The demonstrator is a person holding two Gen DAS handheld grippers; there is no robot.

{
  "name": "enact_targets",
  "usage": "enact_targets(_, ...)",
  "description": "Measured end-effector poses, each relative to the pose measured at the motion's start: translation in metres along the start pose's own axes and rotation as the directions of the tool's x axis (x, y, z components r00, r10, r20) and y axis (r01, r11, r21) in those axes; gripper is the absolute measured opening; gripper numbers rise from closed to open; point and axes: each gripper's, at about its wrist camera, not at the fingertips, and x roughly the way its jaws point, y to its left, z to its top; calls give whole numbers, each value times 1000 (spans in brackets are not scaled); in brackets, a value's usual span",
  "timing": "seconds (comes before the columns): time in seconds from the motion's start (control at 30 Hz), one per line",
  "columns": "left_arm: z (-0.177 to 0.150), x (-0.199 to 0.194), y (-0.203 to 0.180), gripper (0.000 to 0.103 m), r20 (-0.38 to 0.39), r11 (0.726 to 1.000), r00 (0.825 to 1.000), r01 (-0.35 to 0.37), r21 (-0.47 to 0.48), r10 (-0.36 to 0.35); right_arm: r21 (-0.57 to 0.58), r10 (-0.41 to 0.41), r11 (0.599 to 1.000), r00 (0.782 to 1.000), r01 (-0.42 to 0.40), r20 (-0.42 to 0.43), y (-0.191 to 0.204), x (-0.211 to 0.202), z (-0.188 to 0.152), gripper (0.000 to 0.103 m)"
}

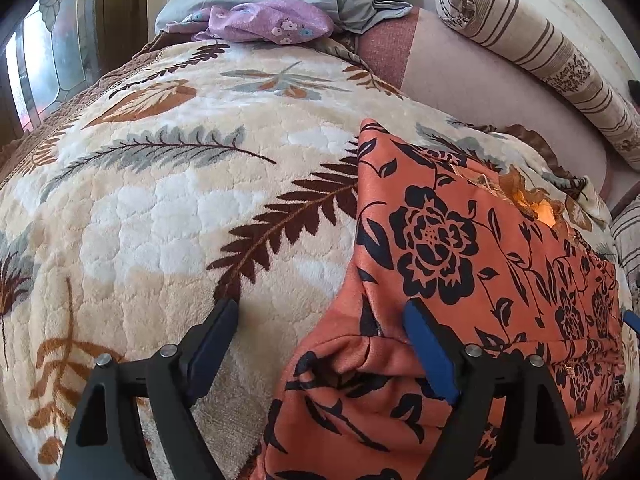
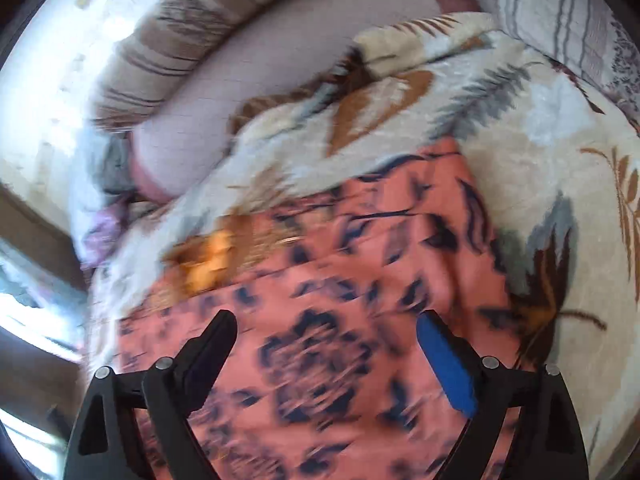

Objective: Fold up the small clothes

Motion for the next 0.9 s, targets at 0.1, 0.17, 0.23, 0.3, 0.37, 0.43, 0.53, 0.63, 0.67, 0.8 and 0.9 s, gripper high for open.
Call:
enact_targets(0.1, -4, -2, 1, 90, 15, 1000, 1000, 26, -1, -26, -36, -15, 999, 1000, 16, 15, -3, -42, -33, 93)
enact_targets(0.17, -6, -4, 6, 92, 23, 997, 997, 72, -18, -71, -11, -55, 998, 998, 54, -42, -25, -72, -64, 93)
enact_targets(0.23, -10, -10, 15, 92, 26, 991, 991, 129, -47, -128, 29, -111, 993, 985, 116, -129, -59, -91, -95, 93)
enact_targets(0.3, -18, -20, 20, 92, -18, 988, 989, 149, -25, -150, 127, -100, 984, 976, 126, -193, -104, -109, -124, 92)
enact_targets(0.37, -37, -38, 18, 92, -73, 992, 992, 111, 65, -107, 241, 27, 971, 987, 11, -156, -122, -137, -131, 93)
enact_targets(0.43, -65, -60, 19, 92, -105, 985, 991, 96, 142, -81, 245, 18, 969, 984, 26, -177, -132, -150, -138, 93)
enact_targets(0.53, -110, -96, 28, 92, -126, 974, 989, 99, 202, -74, 225, 72, 974, 970, -18, -234, -143, -149, -159, 93)
enact_targets(0.63, -141, -128, 42, 92, -168, 980, 981, 127, 150, -101, 252, 204, 958, 946, -139, -251, -149, -158, -178, 92)
enact_targets(0.67, -147, -135, 48, 92, -193, 982, 972, 155, 107, -133, 262, 240, 950, 934, -170, -265, -147, -158, -185, 89)
enact_targets(0.8, -170, -148, 64, 92, -248, 983, 952, 173, -60, -182, 212, 263, 957, 902, -199, -343, -133, -156, -213, 56)
enact_targets(0.9, -178, -152, 68, 63, -264, 983, 948, 164, -82, -180, 172, 234, 968, 905, -182, -355, -126, -159, -222, 52)
